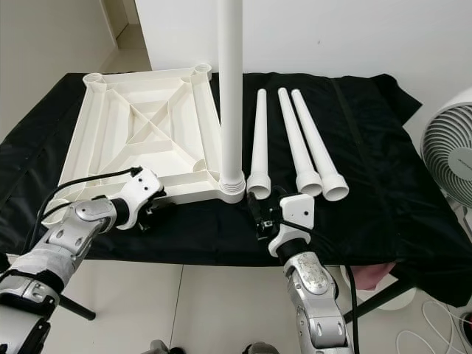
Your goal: Building children table
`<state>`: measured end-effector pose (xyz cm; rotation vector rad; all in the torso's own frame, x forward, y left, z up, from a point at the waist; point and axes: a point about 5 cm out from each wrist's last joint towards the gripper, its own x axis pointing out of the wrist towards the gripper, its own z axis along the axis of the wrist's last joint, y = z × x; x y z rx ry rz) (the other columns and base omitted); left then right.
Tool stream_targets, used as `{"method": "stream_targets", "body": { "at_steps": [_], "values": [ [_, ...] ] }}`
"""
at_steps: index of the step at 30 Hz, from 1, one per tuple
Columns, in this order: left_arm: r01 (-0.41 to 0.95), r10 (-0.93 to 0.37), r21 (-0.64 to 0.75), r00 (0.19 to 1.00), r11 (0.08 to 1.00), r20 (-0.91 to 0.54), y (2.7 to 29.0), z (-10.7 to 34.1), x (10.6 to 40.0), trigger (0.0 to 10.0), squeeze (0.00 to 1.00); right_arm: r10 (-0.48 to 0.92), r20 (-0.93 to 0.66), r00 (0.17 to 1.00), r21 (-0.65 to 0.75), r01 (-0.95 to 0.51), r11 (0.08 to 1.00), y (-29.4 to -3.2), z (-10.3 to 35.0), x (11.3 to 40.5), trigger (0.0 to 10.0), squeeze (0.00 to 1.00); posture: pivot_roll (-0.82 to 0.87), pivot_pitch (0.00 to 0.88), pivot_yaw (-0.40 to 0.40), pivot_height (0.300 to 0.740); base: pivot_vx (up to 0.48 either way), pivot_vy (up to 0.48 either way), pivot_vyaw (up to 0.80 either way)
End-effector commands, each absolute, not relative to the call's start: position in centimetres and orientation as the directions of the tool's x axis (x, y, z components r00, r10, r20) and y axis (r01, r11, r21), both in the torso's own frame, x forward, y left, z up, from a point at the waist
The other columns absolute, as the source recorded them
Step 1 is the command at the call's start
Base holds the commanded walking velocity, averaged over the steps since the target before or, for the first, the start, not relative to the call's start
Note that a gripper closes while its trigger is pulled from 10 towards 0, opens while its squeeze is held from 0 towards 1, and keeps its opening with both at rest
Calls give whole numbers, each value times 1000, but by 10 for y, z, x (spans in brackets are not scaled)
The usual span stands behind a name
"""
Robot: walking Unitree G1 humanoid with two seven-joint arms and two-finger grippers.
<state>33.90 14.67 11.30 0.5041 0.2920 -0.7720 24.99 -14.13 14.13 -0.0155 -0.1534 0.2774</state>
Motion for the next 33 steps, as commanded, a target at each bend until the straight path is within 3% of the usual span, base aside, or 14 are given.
{"method": "stream_targets", "body": {
  "at_steps": [1, 9, 14, 18, 29, 33],
  "values": [
    [637, -487, 263, 743, 724, -459, 164, 97, 331, 0, 0, 273, 141, 952, -41, -270, 962, -142, 140, 251, 10000, 0, -162, 65, 73, 740, 0, 0, 0],
    [639, -489, 235, 734, 732, -470, 165, 94, 320, 0, 0, 269, 136, 953, -37, -266, 963, -141, 138, 250, 10000, 0, -157, 73, 75, 740, 0, 0, 0],
    [563, -422, 244, 787, 790, -451, 174, 98, 327, 0, 0, 274, 136, 952, -38, -272, 962, -140, 138, 251, 10000, 0, -150, 77, 72, 740, 0, 0, 0],
    [459, -334, 256, 848, 850, -411, 173, 105, 336, 0, 0, 274, 136, 952, -38, -272, 962, -140, 138, 251, 10000, 0, -147, 80, 71, 740, 0, 0, 0],
    [277, -186, 227, 917, 934, -354, 159, 108, 345, 0, 0, 258, 140, 956, -41, -255, 966, -141, 139, 252, 10000, 0, -158, 93, 76, 740, 0, 0, 0],
    [118, -48, 204, 947, 972, -319, 164, 112, 350, 0, 0, 253, 141, 957, -40, -250, 967, -141, 139, 252, 10000, 0, -160, 103, 82, 740, 0, 0, 0]
  ]
}}
